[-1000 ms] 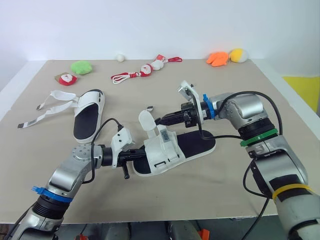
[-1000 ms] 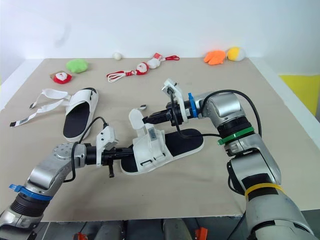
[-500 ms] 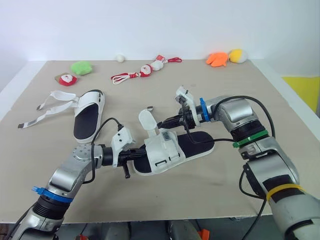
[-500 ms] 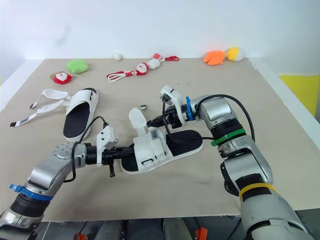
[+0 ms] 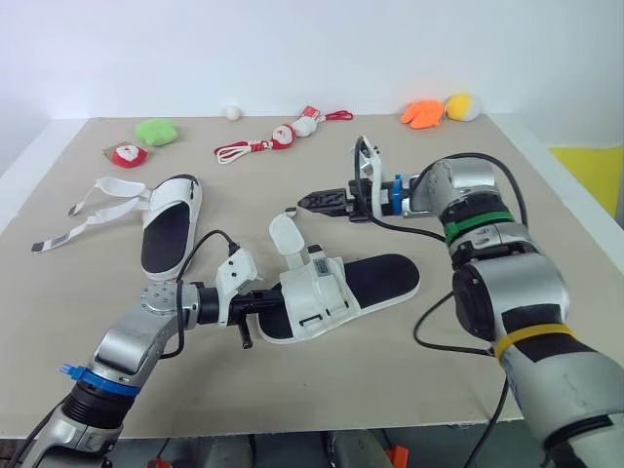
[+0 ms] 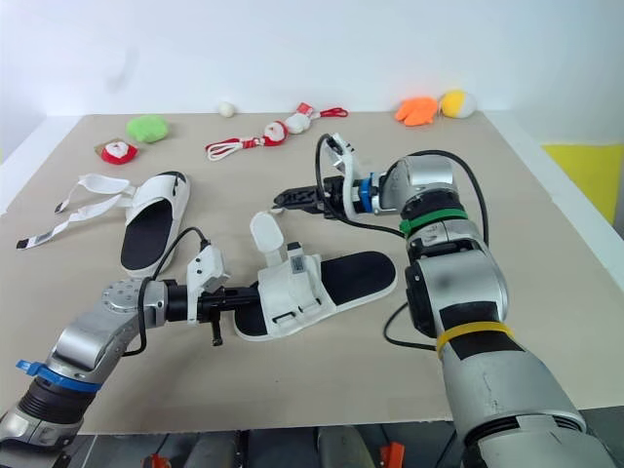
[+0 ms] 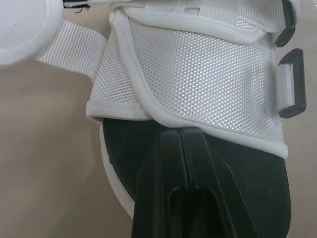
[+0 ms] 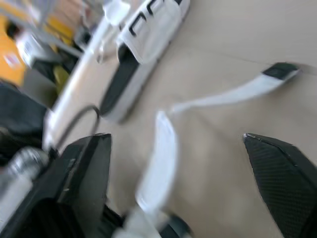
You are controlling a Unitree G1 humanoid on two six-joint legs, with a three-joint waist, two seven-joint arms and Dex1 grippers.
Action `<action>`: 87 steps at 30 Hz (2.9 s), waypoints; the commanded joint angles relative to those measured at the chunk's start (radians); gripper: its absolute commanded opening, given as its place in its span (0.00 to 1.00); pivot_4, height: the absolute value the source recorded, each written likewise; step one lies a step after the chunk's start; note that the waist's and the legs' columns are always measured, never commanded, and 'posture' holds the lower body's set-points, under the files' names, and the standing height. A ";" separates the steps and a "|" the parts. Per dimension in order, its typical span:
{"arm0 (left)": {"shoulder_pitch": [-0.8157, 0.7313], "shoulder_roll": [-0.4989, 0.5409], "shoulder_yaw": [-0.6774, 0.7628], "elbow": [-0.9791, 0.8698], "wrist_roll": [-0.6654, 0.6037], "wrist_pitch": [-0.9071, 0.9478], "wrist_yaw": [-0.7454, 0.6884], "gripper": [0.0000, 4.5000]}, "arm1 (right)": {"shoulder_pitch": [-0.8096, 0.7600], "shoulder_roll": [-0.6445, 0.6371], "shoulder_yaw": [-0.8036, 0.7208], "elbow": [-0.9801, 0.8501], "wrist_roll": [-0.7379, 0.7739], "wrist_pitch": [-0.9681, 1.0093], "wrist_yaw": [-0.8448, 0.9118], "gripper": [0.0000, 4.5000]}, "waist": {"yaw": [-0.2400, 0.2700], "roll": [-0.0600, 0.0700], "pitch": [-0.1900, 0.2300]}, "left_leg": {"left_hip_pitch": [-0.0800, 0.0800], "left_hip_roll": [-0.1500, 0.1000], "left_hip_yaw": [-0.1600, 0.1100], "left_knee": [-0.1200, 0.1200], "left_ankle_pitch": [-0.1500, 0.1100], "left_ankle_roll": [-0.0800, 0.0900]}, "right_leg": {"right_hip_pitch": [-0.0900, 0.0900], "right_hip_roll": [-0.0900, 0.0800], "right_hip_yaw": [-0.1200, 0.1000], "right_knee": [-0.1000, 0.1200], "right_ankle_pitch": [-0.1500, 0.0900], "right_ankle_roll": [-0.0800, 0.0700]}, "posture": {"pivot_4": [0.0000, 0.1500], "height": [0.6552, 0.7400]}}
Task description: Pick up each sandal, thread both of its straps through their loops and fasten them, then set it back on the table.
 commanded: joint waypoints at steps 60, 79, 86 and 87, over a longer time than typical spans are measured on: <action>0.045 0.017 0.020 -0.046 -0.002 0.029 0.035 0.00 | 0.498 0.194 0.112 -0.748 -0.105 -1.496 0.463 0.01 | -0.016 0.001 0.001 | -0.003 0.001 -0.003 -0.001 0.000 -0.001 | -0.003 0.002 -0.002 0.000 -0.001 0.003 | 1.00 1.00; 0.037 0.015 0.011 -0.036 0.000 0.025 0.027 0.00 | 0.298 -0.026 0.609 -0.273 -0.087 -2.603 0.430 0.43 | -0.016 0.002 0.002 | 0.006 0.002 -0.003 -0.002 0.000 -0.001 | 0.005 0.002 -0.001 0.000 -0.003 0.000 | 1.00 1.00; 0.039 0.012 0.008 -0.037 0.001 0.025 0.026 0.00 | 0.226 -0.141 0.691 -0.361 -0.021 -2.552 0.345 0.99 | -0.014 0.002 0.002 | 0.006 0.001 -0.003 -0.002 0.000 -0.001 | 0.006 0.001 -0.001 0.000 -0.002 -0.002 | 1.00 1.00; 0.040 0.010 0.007 -0.038 0.001 0.025 0.027 0.00 | 0.223 -0.159 0.699 -0.386 -0.003 -2.534 0.339 0.99 | -0.014 0.002 0.002 | 0.006 0.001 -0.003 -0.002 0.000 -0.001 | 0.006 0.001 -0.001 0.000 -0.002 -0.002 | 1.00 1.00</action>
